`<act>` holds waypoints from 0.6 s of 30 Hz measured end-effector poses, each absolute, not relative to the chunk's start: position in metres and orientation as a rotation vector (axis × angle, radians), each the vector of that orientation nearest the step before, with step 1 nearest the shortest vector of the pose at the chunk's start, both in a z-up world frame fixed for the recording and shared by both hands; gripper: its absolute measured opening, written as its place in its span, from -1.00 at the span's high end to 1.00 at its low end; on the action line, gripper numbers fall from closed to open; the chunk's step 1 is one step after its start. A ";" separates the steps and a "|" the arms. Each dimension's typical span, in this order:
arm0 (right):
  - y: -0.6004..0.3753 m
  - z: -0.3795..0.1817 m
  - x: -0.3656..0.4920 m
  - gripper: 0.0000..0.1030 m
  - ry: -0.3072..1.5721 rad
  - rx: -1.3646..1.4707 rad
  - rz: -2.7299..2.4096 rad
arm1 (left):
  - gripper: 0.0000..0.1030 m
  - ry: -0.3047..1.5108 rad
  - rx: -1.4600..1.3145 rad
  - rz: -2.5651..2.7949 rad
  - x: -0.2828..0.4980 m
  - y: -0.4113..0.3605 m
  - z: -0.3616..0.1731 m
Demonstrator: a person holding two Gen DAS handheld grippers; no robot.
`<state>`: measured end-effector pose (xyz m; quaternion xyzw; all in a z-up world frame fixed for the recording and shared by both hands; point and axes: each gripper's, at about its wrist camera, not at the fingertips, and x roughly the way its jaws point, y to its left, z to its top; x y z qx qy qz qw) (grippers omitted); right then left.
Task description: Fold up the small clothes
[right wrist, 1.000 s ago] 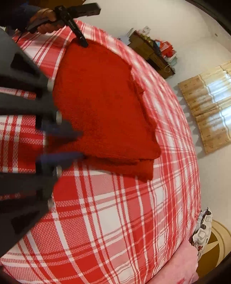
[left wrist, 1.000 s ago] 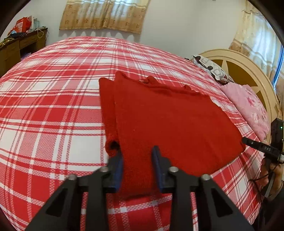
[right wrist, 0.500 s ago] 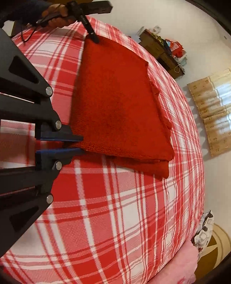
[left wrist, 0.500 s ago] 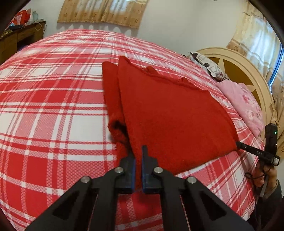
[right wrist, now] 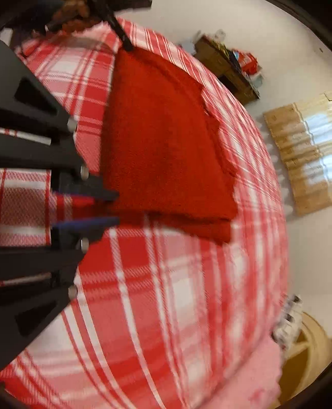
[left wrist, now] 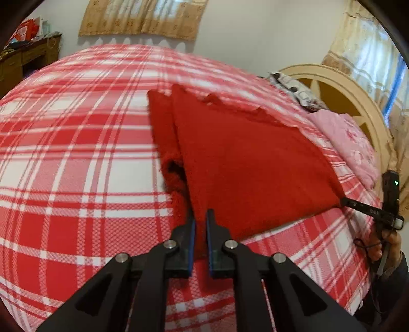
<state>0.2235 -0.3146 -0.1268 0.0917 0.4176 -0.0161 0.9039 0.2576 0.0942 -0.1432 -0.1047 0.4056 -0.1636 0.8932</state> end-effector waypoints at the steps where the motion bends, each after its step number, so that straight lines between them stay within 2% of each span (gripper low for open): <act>1: -0.312 -0.120 0.221 0.18 0.829 0.172 -0.045 | 0.82 0.809 -0.199 -0.317 0.254 0.096 -0.135; 4: -0.300 -0.098 0.227 0.17 0.749 0.168 -0.006 | 0.62 0.741 -0.202 -0.316 0.251 0.099 -0.117; 6: -0.285 -0.088 0.245 0.17 0.729 0.171 0.051 | 0.08 0.729 -0.182 -0.277 0.260 0.097 -0.112; 8: -0.273 -0.088 0.261 0.17 0.714 0.175 0.118 | 0.03 0.705 -0.151 -0.234 0.274 0.091 -0.111; 13: -0.266 -0.121 0.308 0.17 0.817 0.158 0.092 | 0.03 0.753 -0.060 -0.097 0.317 0.086 -0.138; 15: -0.275 -0.140 0.310 0.17 0.884 0.191 0.067 | -0.01 0.760 -0.059 -0.080 0.320 0.088 -0.145; 18: -0.280 -0.148 0.293 0.16 0.865 0.202 0.092 | -0.10 0.761 -0.060 -0.077 0.315 0.091 -0.148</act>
